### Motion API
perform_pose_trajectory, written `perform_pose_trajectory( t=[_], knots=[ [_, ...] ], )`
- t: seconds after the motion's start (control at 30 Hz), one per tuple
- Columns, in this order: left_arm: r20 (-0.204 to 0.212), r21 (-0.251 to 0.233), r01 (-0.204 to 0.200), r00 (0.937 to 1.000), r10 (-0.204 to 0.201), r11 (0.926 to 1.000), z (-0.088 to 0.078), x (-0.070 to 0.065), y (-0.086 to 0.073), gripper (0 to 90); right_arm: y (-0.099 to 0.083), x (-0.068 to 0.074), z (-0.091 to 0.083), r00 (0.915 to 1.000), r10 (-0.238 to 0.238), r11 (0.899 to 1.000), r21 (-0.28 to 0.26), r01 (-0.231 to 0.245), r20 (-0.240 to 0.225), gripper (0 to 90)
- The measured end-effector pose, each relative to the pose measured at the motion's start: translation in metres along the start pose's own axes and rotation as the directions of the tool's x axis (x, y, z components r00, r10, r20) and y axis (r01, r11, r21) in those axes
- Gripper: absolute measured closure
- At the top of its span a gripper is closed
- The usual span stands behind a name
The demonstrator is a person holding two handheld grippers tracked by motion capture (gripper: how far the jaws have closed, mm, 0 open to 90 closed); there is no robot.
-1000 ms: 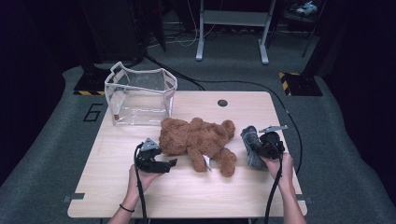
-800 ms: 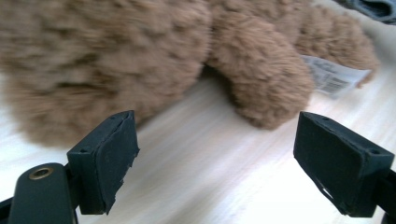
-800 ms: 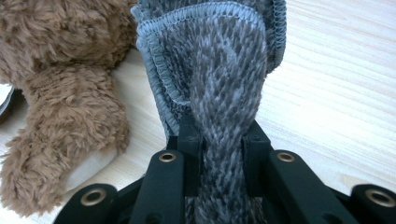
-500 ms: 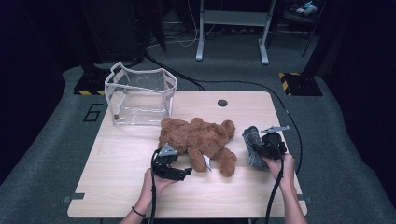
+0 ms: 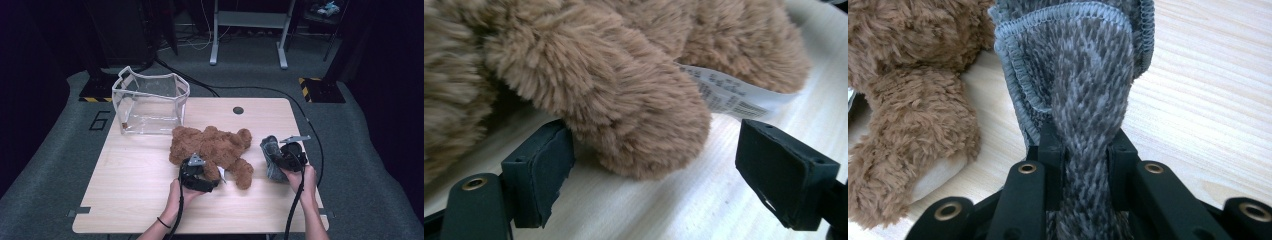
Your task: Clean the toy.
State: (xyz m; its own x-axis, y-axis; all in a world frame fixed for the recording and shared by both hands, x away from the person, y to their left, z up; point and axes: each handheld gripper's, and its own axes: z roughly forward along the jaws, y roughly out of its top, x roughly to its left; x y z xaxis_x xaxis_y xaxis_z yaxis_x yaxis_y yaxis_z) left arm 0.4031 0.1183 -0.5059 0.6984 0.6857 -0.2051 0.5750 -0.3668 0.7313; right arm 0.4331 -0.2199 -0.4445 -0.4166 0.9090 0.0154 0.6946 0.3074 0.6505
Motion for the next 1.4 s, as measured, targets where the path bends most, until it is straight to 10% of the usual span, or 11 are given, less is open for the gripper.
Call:
perform_pose_trajectory(
  t=[0.43, 1.4],
  knots=[
    [-0.082, -0.021, -0.022, 0.9964, 0.02, 0.9995, 0.011, -0.007, 0.002, 32.0, 0.001, 0.003, 0.001, 1.0, 0.006, 1.0, -0.011, -0.006, -0.006, 75.0],
    [-0.124, -0.068, -0.085, 0.9894, 0.076, 0.994, 0.006, -0.004, 0.009, 69.3, 0.001, 0.003, 0.0, 0.9999, 0.011, 1.0, -0.029, -0.012, -0.009, 75.1]
  ],
)
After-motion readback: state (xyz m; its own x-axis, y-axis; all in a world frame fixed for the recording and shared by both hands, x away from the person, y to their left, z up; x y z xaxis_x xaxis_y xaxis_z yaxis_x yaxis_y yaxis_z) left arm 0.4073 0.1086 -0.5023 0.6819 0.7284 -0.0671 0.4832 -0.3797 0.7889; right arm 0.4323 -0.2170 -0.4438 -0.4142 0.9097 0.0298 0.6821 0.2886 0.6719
